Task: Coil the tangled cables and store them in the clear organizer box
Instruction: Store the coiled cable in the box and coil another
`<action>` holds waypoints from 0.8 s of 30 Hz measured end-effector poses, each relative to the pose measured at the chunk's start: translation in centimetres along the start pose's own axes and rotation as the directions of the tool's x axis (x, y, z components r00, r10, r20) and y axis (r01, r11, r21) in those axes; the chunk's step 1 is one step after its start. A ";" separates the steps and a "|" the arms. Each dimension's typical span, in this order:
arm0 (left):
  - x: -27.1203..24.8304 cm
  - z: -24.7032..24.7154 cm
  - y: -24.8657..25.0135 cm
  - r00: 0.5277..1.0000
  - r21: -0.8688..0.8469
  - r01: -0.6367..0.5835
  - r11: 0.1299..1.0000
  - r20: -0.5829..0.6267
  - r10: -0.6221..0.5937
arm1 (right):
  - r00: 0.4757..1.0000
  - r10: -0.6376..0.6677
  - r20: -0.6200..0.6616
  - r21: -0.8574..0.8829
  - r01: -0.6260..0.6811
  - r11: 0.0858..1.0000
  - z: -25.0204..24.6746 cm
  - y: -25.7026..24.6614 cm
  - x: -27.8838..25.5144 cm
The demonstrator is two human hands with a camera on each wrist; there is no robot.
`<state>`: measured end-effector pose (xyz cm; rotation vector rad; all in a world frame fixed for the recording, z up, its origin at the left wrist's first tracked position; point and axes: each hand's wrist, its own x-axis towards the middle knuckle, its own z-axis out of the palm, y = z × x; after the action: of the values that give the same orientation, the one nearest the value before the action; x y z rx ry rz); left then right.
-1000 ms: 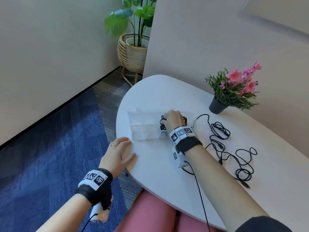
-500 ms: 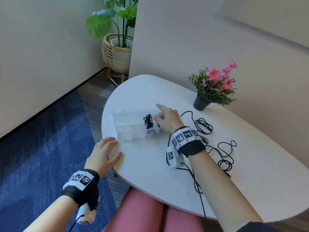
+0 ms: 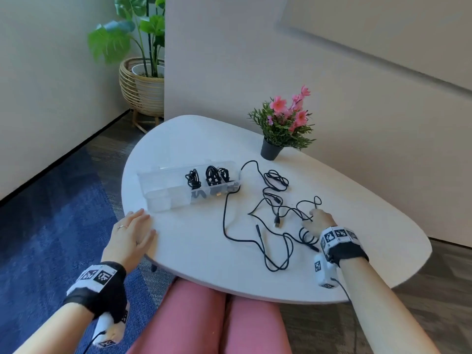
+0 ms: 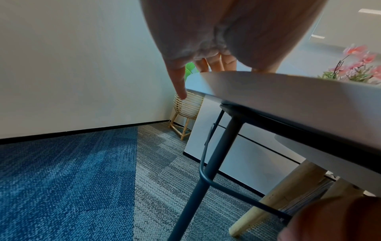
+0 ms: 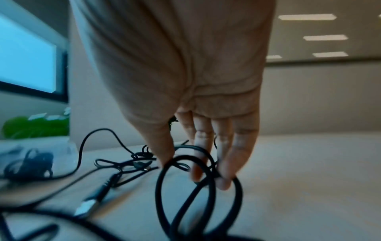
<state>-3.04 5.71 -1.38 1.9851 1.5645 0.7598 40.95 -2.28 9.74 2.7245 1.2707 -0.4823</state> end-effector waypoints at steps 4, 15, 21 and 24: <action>-0.3 -0.1 0.4 0.999 0.023 0.017 1.000 0.033 -0.017 | 0.993 0.005 -0.119 0.473 0.053 0.879 -0.5 0.5 -1.0; -0.3 -1.2 2.5 0.986 0.093 0.091 0.991 0.129 -0.103 | 0.812 -0.082 -0.577 0.627 0.506 0.592 -5.5 -1.0 -6.3; -1.6 -2.7 12.2 0.909 -0.008 -0.392 0.920 -0.155 0.386 | 0.731 -0.237 -0.640 0.635 0.677 0.371 -6.8 -3.3 -11.0; -1.9 -2.9 18.4 0.759 -0.046 -0.645 0.763 -0.153 0.632 | 0.578 -0.427 -0.695 0.456 0.814 0.359 -6.9 -4.5 -13.7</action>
<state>7.44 -0.01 13.08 2.4569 0.8458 1.2166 30.92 -7.85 20.87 2.8521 2.9885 -0.4830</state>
